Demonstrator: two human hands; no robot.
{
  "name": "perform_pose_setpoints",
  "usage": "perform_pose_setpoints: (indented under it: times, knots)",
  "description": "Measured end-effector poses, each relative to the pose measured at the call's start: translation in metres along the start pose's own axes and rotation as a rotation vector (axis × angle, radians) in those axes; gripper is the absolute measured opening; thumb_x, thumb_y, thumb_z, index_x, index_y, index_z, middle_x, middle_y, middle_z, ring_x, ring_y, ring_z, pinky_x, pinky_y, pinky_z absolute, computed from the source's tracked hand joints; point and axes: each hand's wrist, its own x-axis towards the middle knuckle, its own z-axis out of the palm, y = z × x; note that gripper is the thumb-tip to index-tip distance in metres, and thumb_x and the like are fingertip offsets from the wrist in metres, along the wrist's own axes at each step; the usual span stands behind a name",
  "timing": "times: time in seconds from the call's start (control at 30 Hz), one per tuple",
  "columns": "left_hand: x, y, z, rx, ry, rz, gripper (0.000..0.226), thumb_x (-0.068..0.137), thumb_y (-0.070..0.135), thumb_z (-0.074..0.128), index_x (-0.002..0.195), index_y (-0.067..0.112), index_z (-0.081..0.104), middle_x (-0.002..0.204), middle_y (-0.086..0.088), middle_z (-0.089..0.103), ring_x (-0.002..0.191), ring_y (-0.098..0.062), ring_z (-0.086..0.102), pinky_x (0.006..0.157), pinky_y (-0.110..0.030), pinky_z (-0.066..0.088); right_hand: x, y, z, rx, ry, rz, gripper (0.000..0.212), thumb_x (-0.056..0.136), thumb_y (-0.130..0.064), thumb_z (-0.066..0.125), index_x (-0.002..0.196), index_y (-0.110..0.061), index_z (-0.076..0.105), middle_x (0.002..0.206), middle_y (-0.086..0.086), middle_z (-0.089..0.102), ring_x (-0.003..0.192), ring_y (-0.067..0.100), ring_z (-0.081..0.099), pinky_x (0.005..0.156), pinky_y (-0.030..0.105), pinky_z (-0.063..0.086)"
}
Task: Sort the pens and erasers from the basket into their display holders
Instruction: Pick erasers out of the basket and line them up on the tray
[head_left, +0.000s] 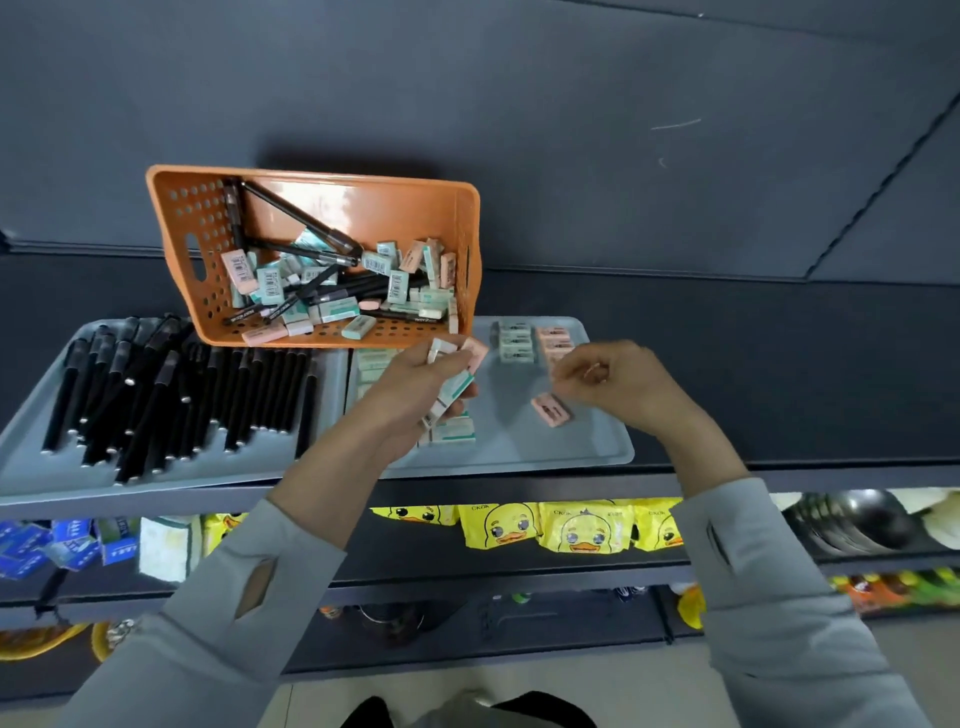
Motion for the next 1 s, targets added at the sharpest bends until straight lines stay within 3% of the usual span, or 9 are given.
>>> perform_pose_setpoints:
  times: [0.1, 0.23, 0.33, 0.53, 0.63, 0.7, 0.77, 0.83, 1.0]
  knots:
    - [0.001, -0.002, 0.007, 0.012, -0.012, -0.005, 0.008, 0.095, 0.012, 0.059, 0.100, 0.017, 0.062, 0.087, -0.003, 0.065, 0.068, -0.010, 0.064, 0.046, -0.018, 0.045, -0.008, 0.002, 0.011, -0.131, 0.012, -0.023, 0.018, 0.071, -0.034, 0.085, 0.079, -0.023, 0.074, 0.074, -0.014, 0.070, 0.070, -0.001, 0.063, 0.068, 0.016, 0.047]
    - [0.003, -0.007, 0.012, 0.035, -0.024, -0.002, 0.011, 0.091, 0.009, 0.064, 0.101, 0.012, 0.066, 0.084, -0.003, 0.068, 0.068, -0.007, 0.067, 0.054, -0.018, 0.047, -0.009, 0.007, 0.013, -0.222, 0.043, -0.037, 0.008, 0.076, -0.022, 0.077, 0.083, -0.025, 0.077, 0.081, -0.009, 0.072, 0.082, 0.015, 0.066, 0.081, 0.033, 0.053]
    - [0.003, -0.009, 0.013, 0.035, -0.034, 0.008, 0.018, 0.088, 0.008, 0.068, 0.106, 0.009, 0.067, 0.080, 0.000, 0.070, 0.069, -0.005, 0.068, 0.054, -0.016, 0.047, -0.007, 0.011, 0.007, -0.349, 0.121, -0.042, 0.027, 0.080, -0.002, 0.061, 0.087, -0.021, 0.079, 0.092, -0.001, 0.074, 0.090, 0.024, 0.064, 0.079, 0.031, 0.048]
    - [0.001, -0.008, 0.013, -0.007, 0.016, 0.024, 0.014, 0.085, 0.003, 0.070, 0.095, 0.012, 0.068, 0.082, -0.001, 0.074, 0.069, -0.007, 0.069, 0.055, -0.016, 0.049, -0.004, 0.017, 0.013, -0.323, 0.208, -0.093, 0.017, 0.081, -0.007, 0.070, 0.085, -0.020, 0.079, 0.090, -0.001, 0.072, 0.082, 0.021, 0.066, 0.074, 0.034, 0.052]
    - [0.001, -0.008, 0.013, -0.014, 0.052, 0.024, 0.013, 0.083, 0.003, 0.072, 0.092, 0.013, 0.068, 0.079, -0.002, 0.074, 0.069, -0.008, 0.069, 0.057, -0.018, 0.049, -0.002, 0.001, 0.020, -0.005, 0.248, -0.074, 0.008, 0.088, -0.017, 0.069, 0.086, -0.018, 0.077, 0.077, -0.002, 0.072, 0.068, 0.013, 0.066, 0.068, 0.031, 0.055]
    - [0.000, -0.008, 0.014, -0.005, 0.061, 0.035, 0.013, 0.082, 0.003, 0.073, 0.090, 0.013, 0.068, 0.075, -0.001, 0.073, 0.065, -0.007, 0.068, 0.060, -0.022, 0.049, -0.002, -0.019, 0.026, 0.384, 0.129, -0.042, 0.011, 0.093, -0.018, 0.065, 0.096, -0.011, 0.074, 0.077, 0.007, 0.071, 0.063, 0.012, 0.065, 0.063, 0.027, 0.055]
    - [0.000, -0.007, 0.015, 0.021, 0.054, 0.050, 0.012, 0.083, 0.006, 0.073, 0.091, 0.013, 0.068, 0.073, -0.002, 0.071, 0.064, -0.008, 0.067, 0.059, -0.023, 0.048, -0.001, -0.031, 0.032, 0.586, 0.008, -0.049, 0.014, 0.092, -0.008, 0.064, 0.104, -0.002, 0.069, 0.082, 0.013, 0.069, 0.063, 0.013, 0.065, 0.063, 0.022, 0.056]
    - [-0.001, -0.005, 0.013, 0.023, 0.054, 0.052, 0.010, 0.088, 0.014, 0.069, 0.098, 0.012, 0.066, 0.080, -0.004, 0.069, 0.061, -0.008, 0.064, 0.053, -0.020, 0.047, 0.003, -0.031, 0.032, 0.618, 0.005, -0.036, 0.014, 0.091, 0.000, 0.064, 0.103, 0.004, 0.068, 0.081, 0.012, 0.069, 0.062, 0.013, 0.065, 0.063, 0.019, 0.055]
    - [-0.003, 0.005, 0.000, -0.192, 0.072, -0.103, 0.015, 0.096, 0.021, 0.057, 0.108, 0.013, 0.052, 0.078, -0.007, 0.053, 0.053, -0.015, 0.050, 0.041, -0.019, 0.039, 0.010, -0.001, 0.005, 0.528, 0.141, 0.107, 0.017, 0.091, 0.000, 0.064, 0.091, -0.015, 0.074, 0.100, 0.010, 0.073, 0.075, 0.014, 0.070, 0.073, 0.025, 0.059]
